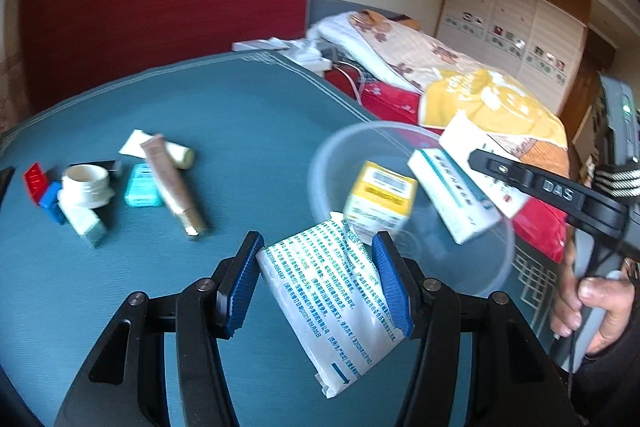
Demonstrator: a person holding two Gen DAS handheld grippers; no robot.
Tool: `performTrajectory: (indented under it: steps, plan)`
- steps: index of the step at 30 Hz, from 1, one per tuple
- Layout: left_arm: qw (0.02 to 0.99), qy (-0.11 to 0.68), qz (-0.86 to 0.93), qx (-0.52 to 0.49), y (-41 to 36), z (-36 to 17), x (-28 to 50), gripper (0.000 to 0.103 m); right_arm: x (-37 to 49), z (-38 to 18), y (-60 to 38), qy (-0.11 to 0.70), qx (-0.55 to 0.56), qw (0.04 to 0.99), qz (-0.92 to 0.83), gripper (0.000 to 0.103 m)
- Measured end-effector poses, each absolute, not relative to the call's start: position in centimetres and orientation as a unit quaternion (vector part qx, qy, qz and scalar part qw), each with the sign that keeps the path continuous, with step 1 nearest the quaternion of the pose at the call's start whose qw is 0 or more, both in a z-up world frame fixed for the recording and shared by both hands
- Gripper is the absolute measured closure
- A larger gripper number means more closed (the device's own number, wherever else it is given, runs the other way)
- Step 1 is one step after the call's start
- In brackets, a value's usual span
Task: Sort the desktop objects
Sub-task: 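Carry the sachet and remote to the clear basin and lower them in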
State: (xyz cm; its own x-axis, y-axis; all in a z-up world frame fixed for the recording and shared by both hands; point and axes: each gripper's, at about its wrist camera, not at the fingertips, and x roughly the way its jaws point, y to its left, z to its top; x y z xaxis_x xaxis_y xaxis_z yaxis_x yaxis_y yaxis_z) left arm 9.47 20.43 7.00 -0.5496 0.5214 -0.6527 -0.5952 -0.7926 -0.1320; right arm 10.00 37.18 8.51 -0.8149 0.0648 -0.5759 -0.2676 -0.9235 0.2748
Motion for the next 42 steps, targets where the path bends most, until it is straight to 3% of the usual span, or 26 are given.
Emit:
performTrajectory:
  steps: [13,35,40,42]
  plan:
    - [0.373,0.071,0.847,-0.372,25.7,6.2,11.4,0.043,9.6,7.8,39.6,0.203,-0.298,0.097,0.928,0.085]
    - [0.353,0.074,0.862,-0.356,28.9,5.0,5.9,0.043,9.1,6.8,39.3,0.207,-0.313,0.077,0.924,0.085]
    - [0.371,0.064,0.851,-0.366,28.9,4.5,5.4,0.041,9.0,6.6,39.0,0.206,-0.315,0.069,0.924,0.085]
    - [0.379,0.057,0.847,-0.369,28.8,4.7,5.4,0.034,8.8,6.5,38.7,0.205,-0.318,0.062,0.923,0.085]
